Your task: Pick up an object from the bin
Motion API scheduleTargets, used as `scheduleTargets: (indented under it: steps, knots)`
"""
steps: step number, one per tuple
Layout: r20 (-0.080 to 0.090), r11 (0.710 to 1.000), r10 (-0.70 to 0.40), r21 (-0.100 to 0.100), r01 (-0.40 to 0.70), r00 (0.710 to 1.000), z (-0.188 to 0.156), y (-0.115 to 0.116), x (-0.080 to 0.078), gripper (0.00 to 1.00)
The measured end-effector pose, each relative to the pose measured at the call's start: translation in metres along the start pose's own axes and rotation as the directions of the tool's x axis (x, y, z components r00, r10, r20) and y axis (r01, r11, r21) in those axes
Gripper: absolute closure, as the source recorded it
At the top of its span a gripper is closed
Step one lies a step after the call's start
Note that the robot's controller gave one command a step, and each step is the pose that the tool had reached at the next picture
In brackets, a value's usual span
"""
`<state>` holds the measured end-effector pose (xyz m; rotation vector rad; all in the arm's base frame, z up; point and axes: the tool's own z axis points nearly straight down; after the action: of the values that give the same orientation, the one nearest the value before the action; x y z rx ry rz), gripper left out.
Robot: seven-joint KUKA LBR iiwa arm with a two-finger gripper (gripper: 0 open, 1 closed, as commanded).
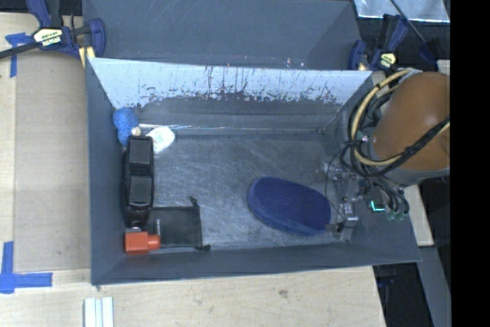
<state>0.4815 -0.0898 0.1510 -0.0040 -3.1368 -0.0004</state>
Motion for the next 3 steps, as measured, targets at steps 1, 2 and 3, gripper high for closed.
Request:
scheduleTargets:
  steps: [1,2,3]
  knots:
    - [0.008,0.998,0.060,0.001,-0.060,0.998,0.082,0.016,-0.011,0.00]
    - [0.011,0.981,-0.195,0.004,0.195,0.981,0.034,-0.013,-0.017,0.00]
    - [0.002,0.951,-0.309,0.001,0.309,0.951,0.082,-0.018,-0.024,0.00]
